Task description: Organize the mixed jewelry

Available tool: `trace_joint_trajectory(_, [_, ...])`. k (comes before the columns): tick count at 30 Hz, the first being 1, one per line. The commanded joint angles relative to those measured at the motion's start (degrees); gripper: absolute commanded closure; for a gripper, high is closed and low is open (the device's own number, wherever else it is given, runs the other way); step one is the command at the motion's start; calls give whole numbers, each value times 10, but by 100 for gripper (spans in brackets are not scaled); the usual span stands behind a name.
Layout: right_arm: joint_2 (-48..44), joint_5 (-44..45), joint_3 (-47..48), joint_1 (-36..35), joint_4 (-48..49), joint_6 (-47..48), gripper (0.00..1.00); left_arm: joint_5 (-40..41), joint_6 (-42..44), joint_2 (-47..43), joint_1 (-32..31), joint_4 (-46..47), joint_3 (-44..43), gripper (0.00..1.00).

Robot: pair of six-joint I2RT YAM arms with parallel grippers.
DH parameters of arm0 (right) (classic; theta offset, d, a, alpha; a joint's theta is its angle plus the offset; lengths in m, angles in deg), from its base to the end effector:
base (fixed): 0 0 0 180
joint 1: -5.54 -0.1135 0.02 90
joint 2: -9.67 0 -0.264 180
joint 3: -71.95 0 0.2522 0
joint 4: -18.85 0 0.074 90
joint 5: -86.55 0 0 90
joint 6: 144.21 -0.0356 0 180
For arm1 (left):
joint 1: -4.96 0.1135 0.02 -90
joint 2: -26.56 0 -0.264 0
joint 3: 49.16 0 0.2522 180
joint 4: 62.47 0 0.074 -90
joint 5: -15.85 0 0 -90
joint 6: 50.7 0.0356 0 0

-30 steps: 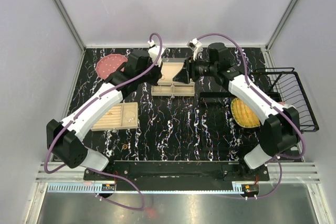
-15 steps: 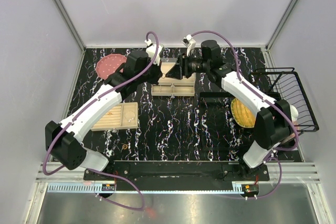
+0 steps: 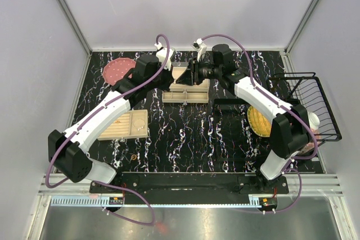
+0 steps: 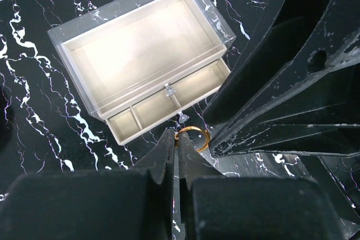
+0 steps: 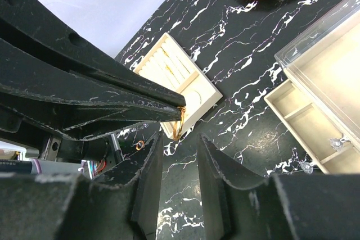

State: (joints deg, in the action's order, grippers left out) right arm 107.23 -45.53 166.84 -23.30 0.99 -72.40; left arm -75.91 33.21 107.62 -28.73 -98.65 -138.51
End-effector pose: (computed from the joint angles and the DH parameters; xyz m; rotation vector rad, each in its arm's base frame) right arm 0.3395 0.2142 0.3282 -0.7052 1.9108 1.2385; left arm 0.2701 -0.1814 0.3594 0.5171 2.0244 -0.4582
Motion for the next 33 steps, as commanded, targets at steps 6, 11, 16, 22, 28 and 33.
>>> trace_joint_trajectory(6, [4,-6,28,-9,30,-4,66,4,-8,-19,-4,36,1,100])
trace_joint_trajectory(11, [6,-12,30,-10,30,-4,69,6,-7,-19,-6,39,2,100])
trace_joint_trajectory(16, [8,-12,32,-12,30,-4,71,6,-7,-19,-8,42,6,100])
trace_joint_trajectory(22, [11,-12,32,-13,31,-6,80,8,-5,-22,-9,47,11,100])
trace_joint_trajectory(28, [11,-12,29,-14,32,-4,98,8,-4,-23,-9,49,14,100])
trace_joint_trajectory(33, [-3,-4,20,-13,21,15,100,4,5,-34,-9,51,22,86])
